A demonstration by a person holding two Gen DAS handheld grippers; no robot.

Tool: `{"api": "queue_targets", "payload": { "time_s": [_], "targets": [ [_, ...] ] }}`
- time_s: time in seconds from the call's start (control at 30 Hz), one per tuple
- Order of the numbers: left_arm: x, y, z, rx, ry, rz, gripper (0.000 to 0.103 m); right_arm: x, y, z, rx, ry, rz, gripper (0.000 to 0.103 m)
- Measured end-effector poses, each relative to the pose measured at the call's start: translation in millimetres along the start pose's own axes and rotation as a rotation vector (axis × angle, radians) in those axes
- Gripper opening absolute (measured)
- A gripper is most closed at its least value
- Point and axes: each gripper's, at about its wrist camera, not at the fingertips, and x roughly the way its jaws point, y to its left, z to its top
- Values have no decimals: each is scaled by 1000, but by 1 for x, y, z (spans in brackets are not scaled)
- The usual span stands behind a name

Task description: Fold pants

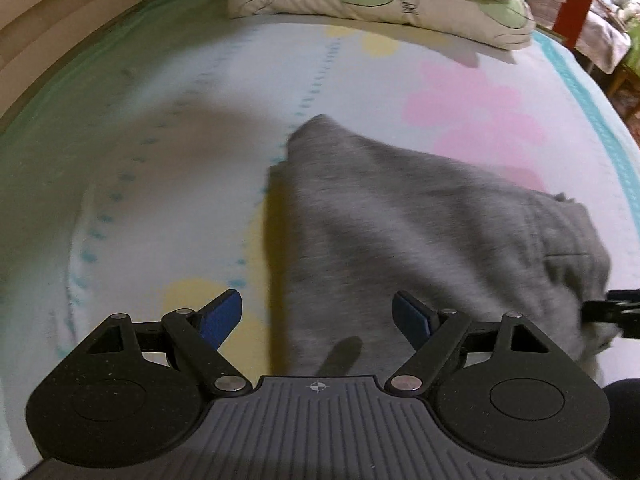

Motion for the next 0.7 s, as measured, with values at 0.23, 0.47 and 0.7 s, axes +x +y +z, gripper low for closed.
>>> {"api": "queue_targets", "payload": {
  "time_s": [0.23, 0.47, 0.7],
  "targets": [
    [24, 23, -4, -35, 78, -24, 82, -1, -22, -1, 51, -54, 34, 74],
    [49, 29, -4, -81, 128, -90, 83, 22, -44, 14, 140, -36, 138, 80],
    [63, 17, 12, -33, 77, -112, 83, 39, -56, 25, 125, -34, 194, 91]
  ]
}}
